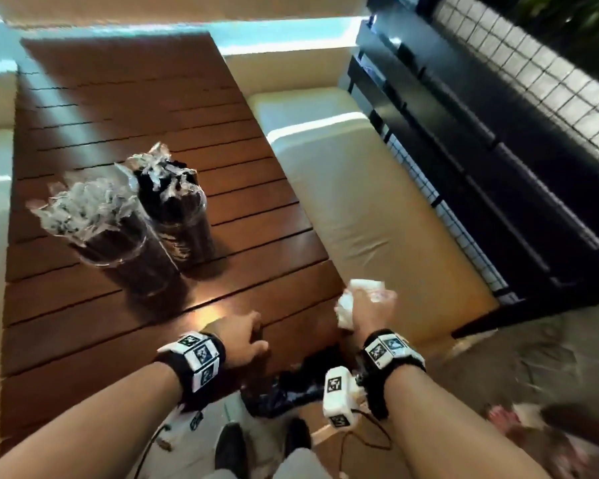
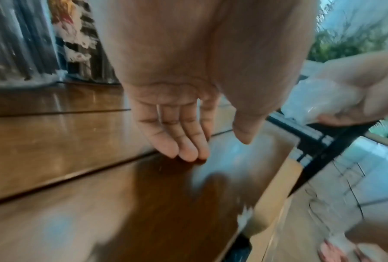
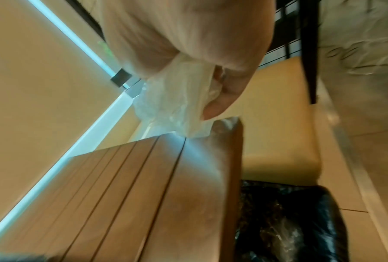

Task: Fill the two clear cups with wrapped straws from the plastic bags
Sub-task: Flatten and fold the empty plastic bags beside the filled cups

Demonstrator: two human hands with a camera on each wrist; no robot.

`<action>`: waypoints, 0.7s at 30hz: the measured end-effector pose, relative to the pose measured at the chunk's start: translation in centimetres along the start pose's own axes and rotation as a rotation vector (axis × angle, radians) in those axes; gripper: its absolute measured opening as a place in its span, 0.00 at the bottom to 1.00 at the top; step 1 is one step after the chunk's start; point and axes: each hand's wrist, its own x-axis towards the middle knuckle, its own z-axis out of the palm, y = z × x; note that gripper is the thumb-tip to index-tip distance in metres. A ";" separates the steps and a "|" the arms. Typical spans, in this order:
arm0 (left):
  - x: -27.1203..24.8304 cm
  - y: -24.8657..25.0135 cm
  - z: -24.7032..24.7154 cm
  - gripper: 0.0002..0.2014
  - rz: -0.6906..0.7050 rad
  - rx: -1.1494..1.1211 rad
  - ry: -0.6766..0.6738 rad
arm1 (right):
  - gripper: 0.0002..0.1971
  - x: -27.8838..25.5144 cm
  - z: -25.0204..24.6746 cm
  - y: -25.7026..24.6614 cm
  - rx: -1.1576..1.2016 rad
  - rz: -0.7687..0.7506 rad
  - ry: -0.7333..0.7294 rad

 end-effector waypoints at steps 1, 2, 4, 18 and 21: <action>-0.3 -0.2 0.9 0.22 -0.006 -0.005 0.008 | 0.20 -1.1 -2.0 -0.2 -0.028 0.027 0.081; -0.6 -0.3 1.5 0.23 -0.006 -0.013 0.027 | 0.19 -1.5 -3.6 0.3 -0.049 0.053 0.133; -0.8 -0.5 2.2 0.22 -0.005 -0.035 0.086 | 0.19 -1.2 -5.5 2.0 -0.073 0.113 0.201; -1.3 -1.3 5.0 0.19 0.007 -0.028 0.364 | 0.28 7.0 8.4 20.8 -0.513 0.334 -0.312; -1.3 -1.6 5.3 0.20 0.002 -0.010 0.417 | 0.29 10.3 12.8 23.6 -0.579 0.319 -0.341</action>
